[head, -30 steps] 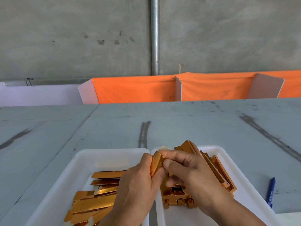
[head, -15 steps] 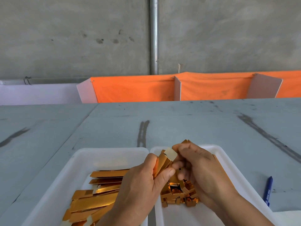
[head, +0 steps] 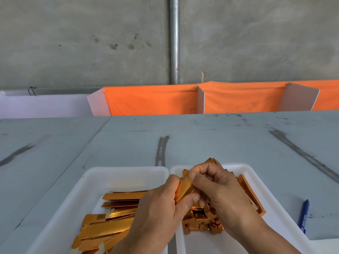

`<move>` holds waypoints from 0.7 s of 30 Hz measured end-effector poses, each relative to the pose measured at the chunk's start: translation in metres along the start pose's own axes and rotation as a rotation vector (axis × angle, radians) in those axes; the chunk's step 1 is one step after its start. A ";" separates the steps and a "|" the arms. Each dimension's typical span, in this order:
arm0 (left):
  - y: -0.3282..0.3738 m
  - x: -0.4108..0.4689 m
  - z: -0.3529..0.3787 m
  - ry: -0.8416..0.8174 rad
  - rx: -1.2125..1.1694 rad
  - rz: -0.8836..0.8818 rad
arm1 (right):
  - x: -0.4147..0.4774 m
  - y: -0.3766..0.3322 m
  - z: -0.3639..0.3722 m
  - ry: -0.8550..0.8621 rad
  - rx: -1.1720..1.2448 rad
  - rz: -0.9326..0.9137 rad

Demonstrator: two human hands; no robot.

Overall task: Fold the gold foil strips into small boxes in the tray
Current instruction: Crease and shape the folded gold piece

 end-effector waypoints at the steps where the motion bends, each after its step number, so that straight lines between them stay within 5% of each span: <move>1: 0.000 0.000 0.000 0.002 -0.004 0.002 | 0.000 0.000 0.000 0.005 0.003 -0.001; 21: 0.007 -0.003 -0.008 0.014 -0.108 0.055 | 0.001 -0.004 0.001 0.004 0.168 0.079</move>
Point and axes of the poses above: each hand's wrist, its own x-axis towards the middle knuckle, its own z-axis out of the palm, y = z × x, the point moved 5 cm from there along x, towards the middle knuckle, and after that the axes turned 14 degrees about x, right-handed, at the moved point
